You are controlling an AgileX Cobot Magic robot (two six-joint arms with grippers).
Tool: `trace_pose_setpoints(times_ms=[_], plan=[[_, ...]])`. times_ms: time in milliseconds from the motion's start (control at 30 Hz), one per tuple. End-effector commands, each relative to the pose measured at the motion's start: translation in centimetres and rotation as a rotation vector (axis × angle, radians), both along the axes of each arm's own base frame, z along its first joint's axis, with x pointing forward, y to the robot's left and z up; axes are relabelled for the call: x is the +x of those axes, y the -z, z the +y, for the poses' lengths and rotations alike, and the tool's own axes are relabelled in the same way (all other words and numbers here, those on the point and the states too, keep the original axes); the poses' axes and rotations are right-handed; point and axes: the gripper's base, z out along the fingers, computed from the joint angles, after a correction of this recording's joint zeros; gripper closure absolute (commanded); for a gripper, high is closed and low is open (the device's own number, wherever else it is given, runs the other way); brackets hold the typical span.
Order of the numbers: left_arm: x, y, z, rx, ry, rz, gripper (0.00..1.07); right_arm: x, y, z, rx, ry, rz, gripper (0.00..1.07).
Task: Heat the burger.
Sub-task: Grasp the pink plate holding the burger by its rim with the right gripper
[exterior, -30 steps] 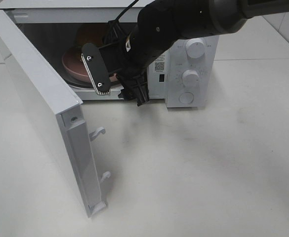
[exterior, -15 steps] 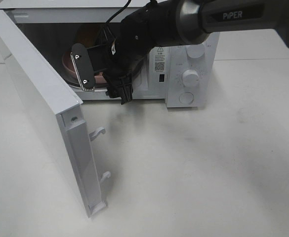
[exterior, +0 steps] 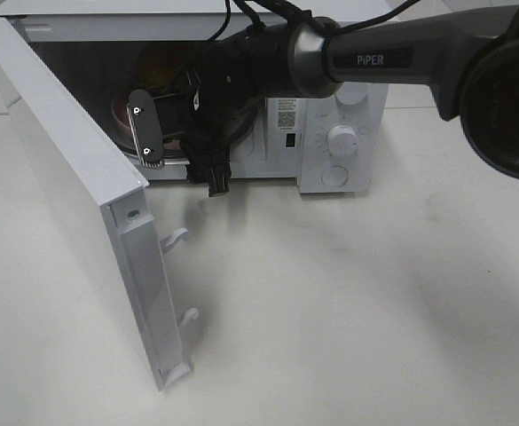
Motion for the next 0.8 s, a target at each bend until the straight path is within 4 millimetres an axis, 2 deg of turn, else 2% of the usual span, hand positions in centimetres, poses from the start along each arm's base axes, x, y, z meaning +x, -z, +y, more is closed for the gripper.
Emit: trace_pose_setpoints(times_ms=[33, 100, 367, 500, 533, 567, 600, 633, 667, 700, 733, 767, 800], plan=[[0.0, -0.1, 0.0, -0.001, -0.001, -0.017, 0.07, 0.3, 0.2, -0.2, 0.006, 0.017, 0.019, 0.31], [0.0, -0.1, 0.0, -0.001, -0.001, -0.017, 0.07, 0.7, 1.0, -0.6, 0.004, 0.028, 0.028, 0.31], [0.0, -0.1, 0.0, -0.001, -0.001, -0.017, 0.07, 1.5, 1.2, -1.4, 0.022, 0.053, 0.025, 0.31], [0.0, -0.1, 0.0, -0.001, -0.001, -0.017, 0.07, 1.5, 1.3, -1.4, 0.018, 0.05, 0.027, 0.4], [0.0, -0.1, 0.0, -0.001, -0.001, -0.017, 0.07, 1.5, 1.5, -1.4, 0.017, 0.05, 0.028, 0.5], [0.0, -0.1, 0.0, -0.001, -0.001, -0.017, 0.07, 1.5, 1.5, -1.4, 0.017, 0.05, 0.028, 0.5], [0.0, -0.1, 0.0, -0.001, -0.001, -0.017, 0.07, 1.5, 1.6, -1.4, 0.015, 0.05, 0.03, 0.6], [0.0, -0.1, 0.0, -0.001, -0.001, -0.017, 0.07, 1.5, 1.6, -1.4, 0.015, 0.05, 0.03, 0.6], [0.0, -0.1, 0.0, -0.001, -0.001, -0.017, 0.07, 1.5, 1.6, -1.4, 0.015, 0.05, 0.03, 0.68], [0.0, -0.1, 0.0, -0.001, -0.001, -0.017, 0.07, 1.5, 1.6, -1.4, 0.015, 0.05, 0.03, 0.83], [0.0, -0.1, 0.0, -0.001, -0.001, -0.017, 0.07, 1.5, 1.6, -1.4, 0.015, 0.05, 0.03, 0.83], [0.0, -0.1, 0.0, -0.001, -0.001, -0.017, 0.07, 1.5, 1.6, -1.4, 0.015, 0.05, 0.03, 0.97], [0.0, -0.1, 0.0, -0.001, -0.001, -0.017, 0.07, 1.5, 1.6, -1.4, 0.015, 0.05, 0.03, 1.03]])
